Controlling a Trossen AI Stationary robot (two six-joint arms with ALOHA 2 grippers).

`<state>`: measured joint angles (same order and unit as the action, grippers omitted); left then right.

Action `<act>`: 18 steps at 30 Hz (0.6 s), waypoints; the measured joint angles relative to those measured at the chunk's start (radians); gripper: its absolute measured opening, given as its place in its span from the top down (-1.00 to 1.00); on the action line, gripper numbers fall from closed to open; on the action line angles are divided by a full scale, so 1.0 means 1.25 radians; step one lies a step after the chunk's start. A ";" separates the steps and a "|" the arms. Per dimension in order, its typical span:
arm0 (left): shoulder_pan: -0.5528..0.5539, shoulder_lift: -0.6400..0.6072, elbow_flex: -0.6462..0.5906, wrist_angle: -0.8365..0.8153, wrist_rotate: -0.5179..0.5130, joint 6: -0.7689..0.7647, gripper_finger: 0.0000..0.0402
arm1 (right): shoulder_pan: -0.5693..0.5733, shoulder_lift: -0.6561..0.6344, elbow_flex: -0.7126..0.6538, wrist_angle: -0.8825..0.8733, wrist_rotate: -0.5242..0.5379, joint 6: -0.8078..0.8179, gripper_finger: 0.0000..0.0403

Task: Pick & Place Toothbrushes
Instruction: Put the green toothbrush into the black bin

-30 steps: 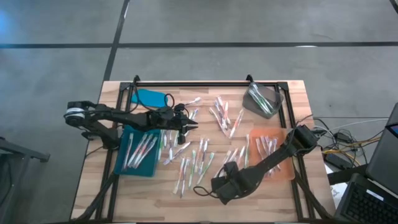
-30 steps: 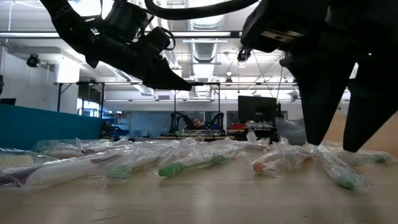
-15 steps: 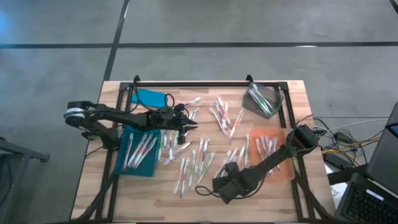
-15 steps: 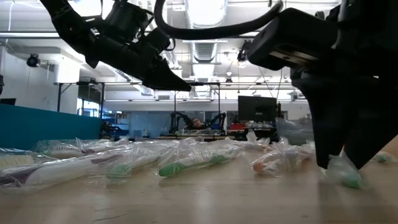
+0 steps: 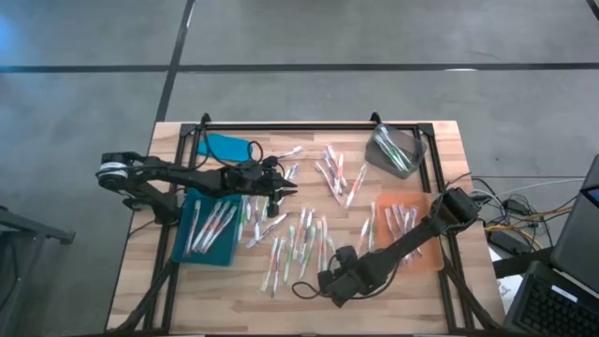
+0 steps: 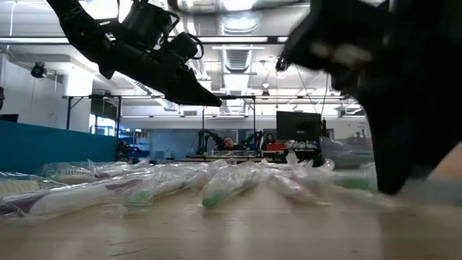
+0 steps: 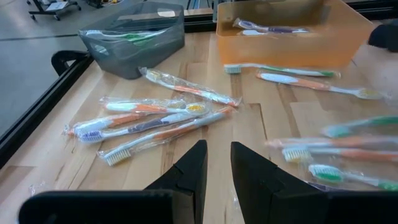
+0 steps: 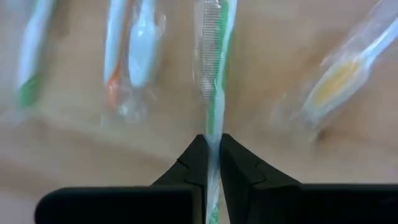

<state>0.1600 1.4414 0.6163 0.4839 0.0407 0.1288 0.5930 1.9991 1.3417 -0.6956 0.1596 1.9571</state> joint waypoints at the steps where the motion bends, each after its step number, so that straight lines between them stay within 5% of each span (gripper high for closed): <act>1: 0.000 0.000 0.000 0.000 0.000 -0.001 0.63 | 0.000 -0.009 0.003 -0.003 -0.005 -0.007 0.91; 8: 0.000 0.000 0.000 -0.005 0.000 -0.003 0.63 | 0.002 -0.081 0.019 -0.042 0.011 -0.044 0.88; 18: 0.000 0.000 0.000 -0.005 0.000 -0.012 0.63 | -0.015 -0.202 0.021 -0.260 0.212 -0.149 0.89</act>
<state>0.1604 1.4414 0.6163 0.4778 0.0406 0.1133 0.5745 1.7466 1.3678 -1.0203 0.4241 1.7710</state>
